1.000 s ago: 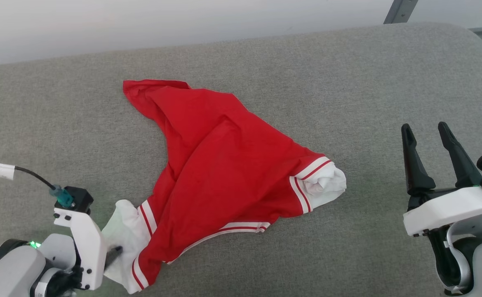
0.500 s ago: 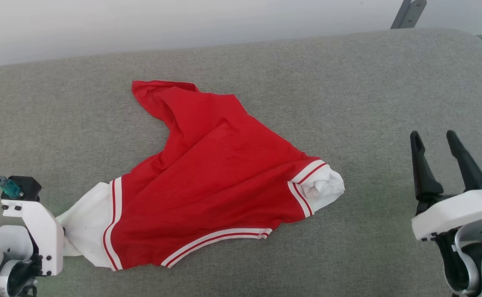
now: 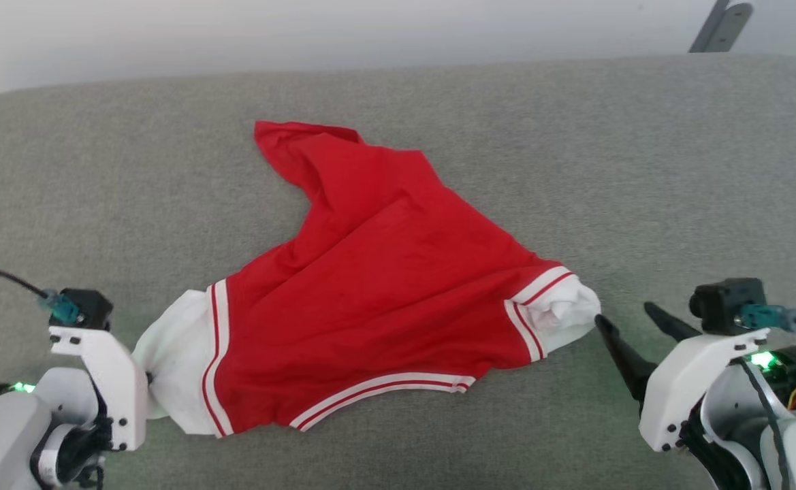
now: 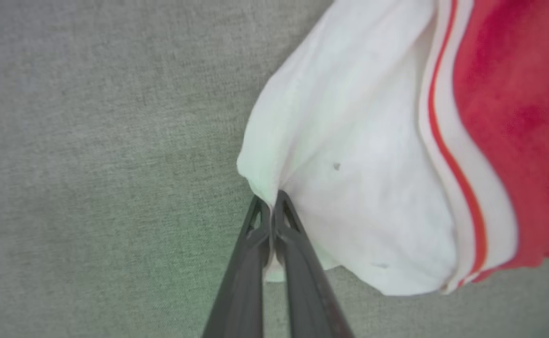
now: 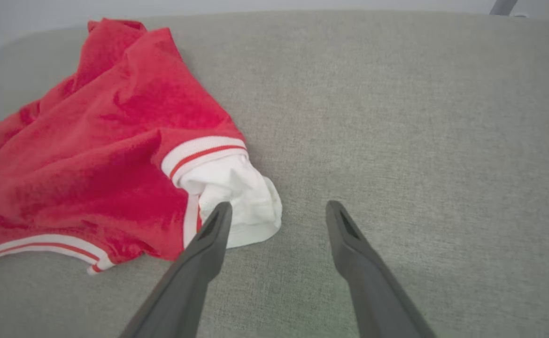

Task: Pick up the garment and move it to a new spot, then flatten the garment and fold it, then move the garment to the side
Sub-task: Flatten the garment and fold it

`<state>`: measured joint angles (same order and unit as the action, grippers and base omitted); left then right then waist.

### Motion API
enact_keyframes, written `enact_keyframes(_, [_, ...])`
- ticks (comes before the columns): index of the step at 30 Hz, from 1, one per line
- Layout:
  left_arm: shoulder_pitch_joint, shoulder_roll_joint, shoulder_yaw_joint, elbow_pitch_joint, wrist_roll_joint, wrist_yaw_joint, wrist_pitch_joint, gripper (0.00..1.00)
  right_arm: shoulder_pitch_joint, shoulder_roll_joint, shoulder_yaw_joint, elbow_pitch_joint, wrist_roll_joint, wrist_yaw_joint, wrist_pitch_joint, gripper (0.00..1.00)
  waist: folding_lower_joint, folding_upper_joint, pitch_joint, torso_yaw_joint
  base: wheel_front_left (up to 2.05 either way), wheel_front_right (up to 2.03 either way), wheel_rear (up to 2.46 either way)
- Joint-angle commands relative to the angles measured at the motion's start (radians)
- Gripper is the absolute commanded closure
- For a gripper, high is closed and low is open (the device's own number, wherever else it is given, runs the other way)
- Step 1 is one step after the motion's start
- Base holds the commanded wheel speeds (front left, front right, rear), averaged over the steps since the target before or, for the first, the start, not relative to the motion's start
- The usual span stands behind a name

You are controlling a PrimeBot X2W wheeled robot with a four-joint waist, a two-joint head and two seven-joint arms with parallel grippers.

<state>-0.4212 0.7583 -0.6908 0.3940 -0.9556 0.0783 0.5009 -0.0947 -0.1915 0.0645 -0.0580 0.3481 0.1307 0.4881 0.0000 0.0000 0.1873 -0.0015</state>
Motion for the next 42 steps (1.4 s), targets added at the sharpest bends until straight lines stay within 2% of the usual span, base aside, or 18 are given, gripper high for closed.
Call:
enact_keyframes(1, [-0.02,-0.012,-0.006,0.003,0.009,-0.008,0.0,1.0,-0.023,-0.016,0.019,0.018,0.024,0.0,0.025,0.0,0.0,0.0,0.017,0.018,0.0,0.0,0.0])
enact_keyframes(12, [-0.117,-0.089,-0.039,0.035,0.043,-0.05,-0.003,1.0,-0.187,-0.136,0.175,0.23,0.069,0.0,0.118,0.0,0.0,0.0,0.087,0.089,0.0,0.0,0.0])
enact_keyframes(19, [-0.154,-0.125,-0.045,0.073,0.043,-0.069,-0.016,1.0,-0.254,-0.141,0.283,0.389,0.114,0.0,0.161,0.0,0.0,0.0,0.111,0.11,0.0,0.0,0.0])
enact_keyframes(20, [-0.156,-0.126,-0.046,0.079,0.043,-0.07,-0.017,1.0,-0.264,-0.138,0.302,0.403,0.129,0.0,0.167,0.18,0.0,0.0,0.112,0.111,0.0,0.0,0.0])
enact_keyframes(21, [-0.159,-0.131,-0.047,0.086,0.044,-0.073,-0.019,1.0,-0.277,-0.144,0.322,0.413,0.135,0.001,0.164,1.0,0.0,0.0,0.113,0.112,0.0,0.0,0.0])
enact_keyframes(25, [-0.175,-0.129,-0.042,0.102,0.033,-0.086,-0.013,1.0,-0.32,-0.166,0.338,0.426,0.194,0.001,0.171,1.0,0.0,0.0,0.099,0.11,0.0,0.0,0.0])
enact_keyframes(31, [-0.206,-0.094,-0.024,0.073,0.011,-0.095,0.03,1.0,-0.38,-0.219,0.338,0.341,0.289,0.0,0.196,1.0,0.0,0.0,0.063,0.096,0.0,0.0,0.0])
enact_keyframes(37, [-0.262,-0.033,-0.006,-0.037,0.007,-0.079,0.1,1.0,-0.428,-0.258,0.303,0.2,0.39,0.0,0.258,1.0,0.0,0.0,0.01,0.077,0.0,0.0,0.0])
enact_keyframes(42, [-0.328,0.002,0.017,-0.148,-0.005,-0.068,0.159,1.0,-0.482,-0.258,0.241,0.119,0.441,0.0,0.292,1.0,0.0,0.0,-0.044,0.064,0.0,0.0,0.0])
